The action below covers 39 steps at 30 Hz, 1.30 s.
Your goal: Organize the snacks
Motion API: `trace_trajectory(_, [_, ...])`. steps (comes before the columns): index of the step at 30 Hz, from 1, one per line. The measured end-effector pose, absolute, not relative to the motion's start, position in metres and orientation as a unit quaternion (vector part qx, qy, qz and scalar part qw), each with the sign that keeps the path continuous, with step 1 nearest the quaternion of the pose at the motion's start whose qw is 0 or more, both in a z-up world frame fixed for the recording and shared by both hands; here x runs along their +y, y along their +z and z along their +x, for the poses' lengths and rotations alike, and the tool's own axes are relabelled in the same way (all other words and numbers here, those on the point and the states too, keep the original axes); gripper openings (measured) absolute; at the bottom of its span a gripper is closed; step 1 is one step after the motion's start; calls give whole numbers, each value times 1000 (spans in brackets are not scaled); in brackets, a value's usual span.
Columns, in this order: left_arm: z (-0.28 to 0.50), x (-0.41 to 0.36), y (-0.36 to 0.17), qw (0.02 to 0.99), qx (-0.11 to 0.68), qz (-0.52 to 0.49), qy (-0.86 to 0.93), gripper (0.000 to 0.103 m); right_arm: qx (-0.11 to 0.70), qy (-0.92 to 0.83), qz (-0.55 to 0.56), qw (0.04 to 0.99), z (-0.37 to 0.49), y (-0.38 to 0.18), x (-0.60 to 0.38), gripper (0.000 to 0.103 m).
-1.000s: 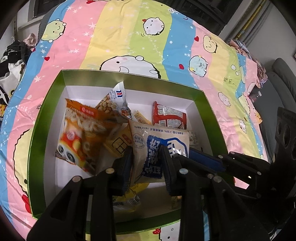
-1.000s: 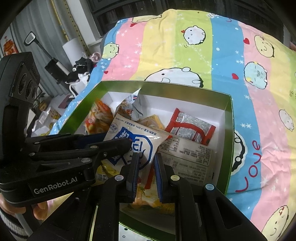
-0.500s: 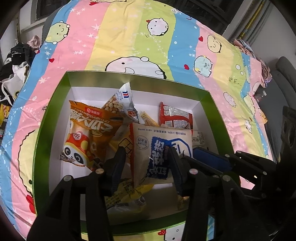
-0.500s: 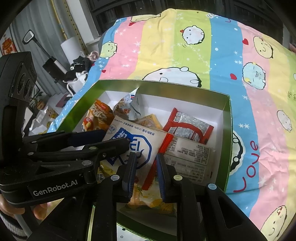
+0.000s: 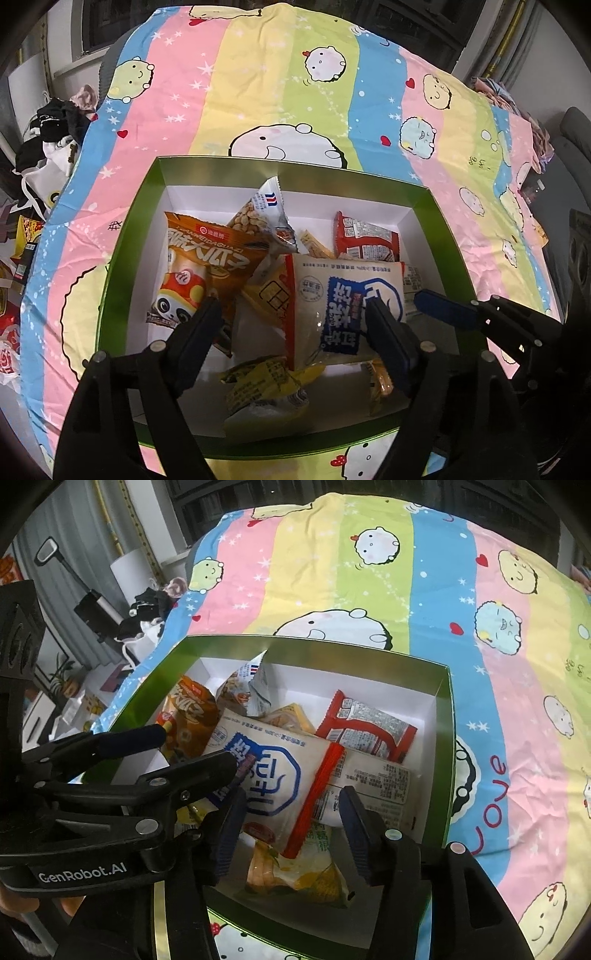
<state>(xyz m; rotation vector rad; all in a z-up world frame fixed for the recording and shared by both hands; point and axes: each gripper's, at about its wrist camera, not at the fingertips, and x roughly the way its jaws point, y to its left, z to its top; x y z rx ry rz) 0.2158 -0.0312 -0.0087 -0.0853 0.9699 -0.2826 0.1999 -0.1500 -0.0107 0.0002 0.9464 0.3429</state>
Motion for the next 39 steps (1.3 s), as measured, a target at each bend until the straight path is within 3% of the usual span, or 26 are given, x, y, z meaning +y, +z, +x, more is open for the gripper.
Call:
trace_trajectory(3, [215,-30,-7,876,463,-41,-132,89,455,161,-3,876,199,-10,-149,54])
trace_trajectory(6, [213,-28,-5,878,461,-41,-127,90,455,158,-3,876,199,-9,-150,59])
trace_trajectory(11, [211,-25,0,885,450,-42,-113,92,452,158,4,878,197,-7,-152,79])
trace_trajectory(14, [209,-20,3,886,452,-43,-96,102,448,151,-1,881,194,-4,-151,90])
trace_trajectory(39, [151,1,82,913,404,-23,-52,102,380,130,-33,915,137,71,-150,94])
